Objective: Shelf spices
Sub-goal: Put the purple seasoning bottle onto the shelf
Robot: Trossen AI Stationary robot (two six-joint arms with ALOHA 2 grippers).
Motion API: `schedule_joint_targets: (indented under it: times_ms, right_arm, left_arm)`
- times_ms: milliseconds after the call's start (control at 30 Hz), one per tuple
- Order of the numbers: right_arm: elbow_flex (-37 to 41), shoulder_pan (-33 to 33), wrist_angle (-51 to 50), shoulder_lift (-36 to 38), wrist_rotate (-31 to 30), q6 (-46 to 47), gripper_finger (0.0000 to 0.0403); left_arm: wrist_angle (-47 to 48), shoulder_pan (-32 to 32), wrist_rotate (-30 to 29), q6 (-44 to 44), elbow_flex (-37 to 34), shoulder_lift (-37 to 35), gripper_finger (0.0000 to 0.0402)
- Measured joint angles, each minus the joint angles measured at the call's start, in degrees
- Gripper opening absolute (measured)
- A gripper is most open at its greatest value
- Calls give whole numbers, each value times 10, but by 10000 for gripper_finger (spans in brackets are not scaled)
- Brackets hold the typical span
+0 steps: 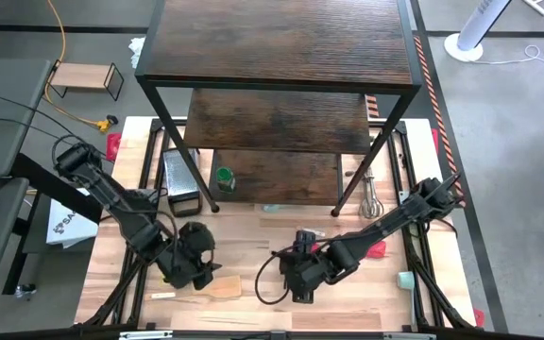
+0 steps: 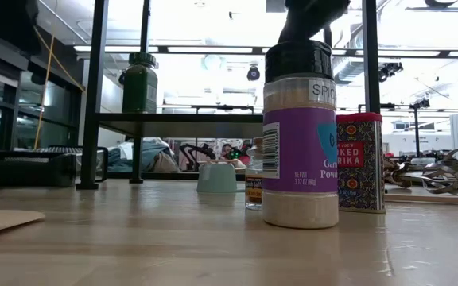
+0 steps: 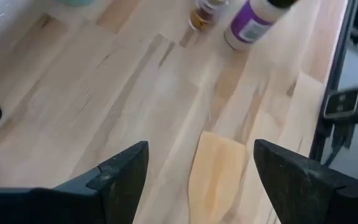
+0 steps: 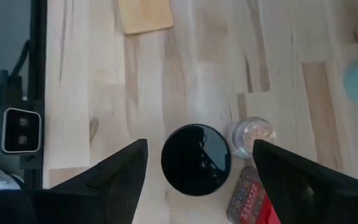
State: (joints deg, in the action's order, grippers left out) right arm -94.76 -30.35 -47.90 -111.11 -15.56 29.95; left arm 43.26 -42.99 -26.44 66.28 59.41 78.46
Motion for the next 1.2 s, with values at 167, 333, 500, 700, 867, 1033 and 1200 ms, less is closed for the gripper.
schedule_joint_targets:
  times_ms: [167,333,500,700,867,1033,1200]
  right_arm:
    - [0,0,-1,-21,10,0,289]
    - [0,0,-3,-29,12,2,289]
    - [0,5,-1,-29,24,1,289]
    - [0,5,-3,-29,23,-19,287]
    - [0,3,-26,-29,40,-19,271]
    - [0,4,-16,-29,37,-19,267]
    - [0,8,-7,-29,36,-21,267]
  left_arm:
    - [-11,-27,-41,72,-34,0,287]
    - [-16,-41,-42,139,-53,0,287]
    - [-32,-41,-64,162,-53,0,287]
    - [-42,-26,-129,173,-53,0,287]
    - [-85,-6,-130,172,-53,2,287]
    - [-169,13,-116,85,-53,15,287]
    - [-234,33,-102,-6,-53,37,287]
